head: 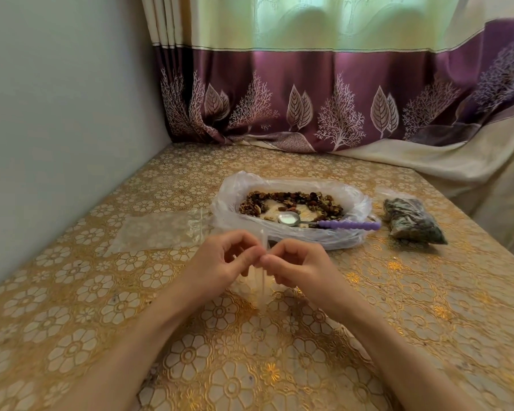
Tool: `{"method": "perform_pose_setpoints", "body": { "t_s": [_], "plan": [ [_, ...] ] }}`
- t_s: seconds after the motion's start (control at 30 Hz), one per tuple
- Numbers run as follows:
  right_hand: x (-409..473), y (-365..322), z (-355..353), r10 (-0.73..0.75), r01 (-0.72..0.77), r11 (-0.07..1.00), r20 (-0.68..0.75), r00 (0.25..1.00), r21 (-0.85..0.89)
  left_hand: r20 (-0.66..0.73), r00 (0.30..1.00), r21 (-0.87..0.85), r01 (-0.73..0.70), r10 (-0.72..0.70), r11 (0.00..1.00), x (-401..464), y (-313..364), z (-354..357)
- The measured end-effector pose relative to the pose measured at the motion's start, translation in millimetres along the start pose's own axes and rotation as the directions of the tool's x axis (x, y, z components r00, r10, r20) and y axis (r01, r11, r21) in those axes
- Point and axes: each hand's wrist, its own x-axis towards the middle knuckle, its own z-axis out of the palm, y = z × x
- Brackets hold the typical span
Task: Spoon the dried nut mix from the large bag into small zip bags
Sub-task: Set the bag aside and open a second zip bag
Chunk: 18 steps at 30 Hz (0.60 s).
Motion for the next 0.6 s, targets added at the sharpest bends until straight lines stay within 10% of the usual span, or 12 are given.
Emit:
{"method": "perform_pose_setpoints", "body": {
  "t_s": [0.3, 0.6],
  "plan": [
    [-0.4, 1.6, 3.3, -0.067, 0.074, 0.904, 0.033, 0.997, -0.42, 0.03, 0.999, 0.154, 0.01, -0.014, 0.988, -0.4, -6.7, 5.0],
    [1.0, -6.3, 5.9, 0.002, -0.006, 0.997, 0.057, 0.998, 0.079, -0.089, 0.994, 0.094, -0.048, 0.056, 0.994, 2.0, 3.2, 10.4]
  ]
}}
